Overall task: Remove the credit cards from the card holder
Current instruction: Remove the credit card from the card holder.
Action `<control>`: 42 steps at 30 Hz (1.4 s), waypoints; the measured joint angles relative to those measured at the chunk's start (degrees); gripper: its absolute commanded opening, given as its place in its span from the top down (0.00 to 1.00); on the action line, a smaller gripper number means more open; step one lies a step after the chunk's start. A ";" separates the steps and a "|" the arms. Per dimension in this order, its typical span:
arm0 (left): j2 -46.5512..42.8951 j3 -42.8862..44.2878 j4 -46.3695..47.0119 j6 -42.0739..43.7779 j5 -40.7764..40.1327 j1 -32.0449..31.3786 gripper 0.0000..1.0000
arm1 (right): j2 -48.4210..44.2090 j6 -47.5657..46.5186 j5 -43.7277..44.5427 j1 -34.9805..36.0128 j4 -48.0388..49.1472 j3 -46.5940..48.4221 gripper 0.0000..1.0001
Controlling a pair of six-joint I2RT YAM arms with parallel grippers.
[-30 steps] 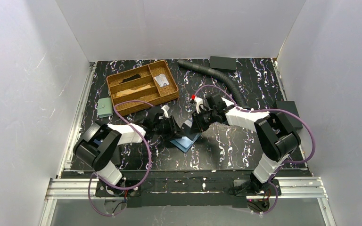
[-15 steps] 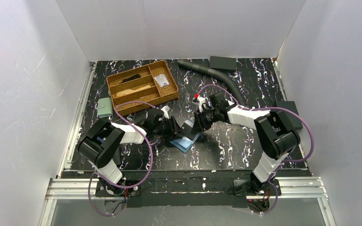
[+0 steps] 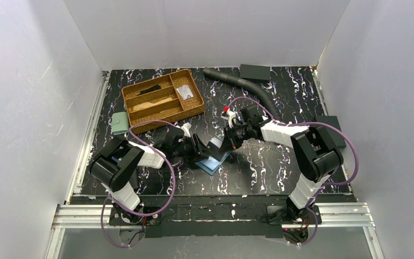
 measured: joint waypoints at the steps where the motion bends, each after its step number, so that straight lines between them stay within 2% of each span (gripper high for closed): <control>1: 0.09 -0.50 1.16 -0.61 0.20 0.22 0.54 | 0.02 0.52 -0.31 -0.22 0.11 0.00 0.99; 10: 0.15 -1.66 6.45 -4.55 0.96 1.16 0.52 | -1.16 10.93 -5.25 -4.79 8.39 -4.76 0.99; 16: 4.11 -1.68 15.56 -9.40 1.51 1.38 0.54 | -1.16 17.55 -8.20 -6.88 13.66 -6.62 0.99; 25: 10.88 -2.10 27.82 -16.68 2.10 1.51 0.55 | -1.09 22.08 -8.76 -7.34 16.81 -7.61 0.99; 33: 13.81 -2.08 31.89 -20.61 2.01 1.75 0.56 | 1.90 25.07 -10.03 -7.52 19.78 -7.63 0.99; 42: 18.51 -2.82 39.17 -25.46 1.11 1.79 0.65 | 3.45 25.97 -9.84 -7.78 20.57 -7.78 0.99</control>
